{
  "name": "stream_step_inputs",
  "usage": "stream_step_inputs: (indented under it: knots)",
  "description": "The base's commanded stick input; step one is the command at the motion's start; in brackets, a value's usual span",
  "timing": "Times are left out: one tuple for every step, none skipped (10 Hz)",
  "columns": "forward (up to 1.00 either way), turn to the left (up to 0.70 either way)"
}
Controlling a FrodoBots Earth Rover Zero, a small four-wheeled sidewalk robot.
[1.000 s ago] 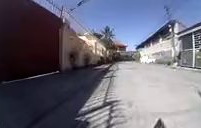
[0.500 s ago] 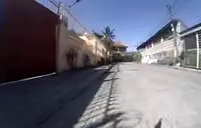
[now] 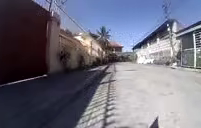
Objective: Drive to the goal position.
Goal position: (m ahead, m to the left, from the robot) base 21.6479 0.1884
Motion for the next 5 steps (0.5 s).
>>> stream_step_inputs:
  knots:
    - [0.7, -0.03]
    - [0.7, -0.03]
    - [0.7, -0.03]
    - [0.7, -0.03]
    - [0.7, -0.03]
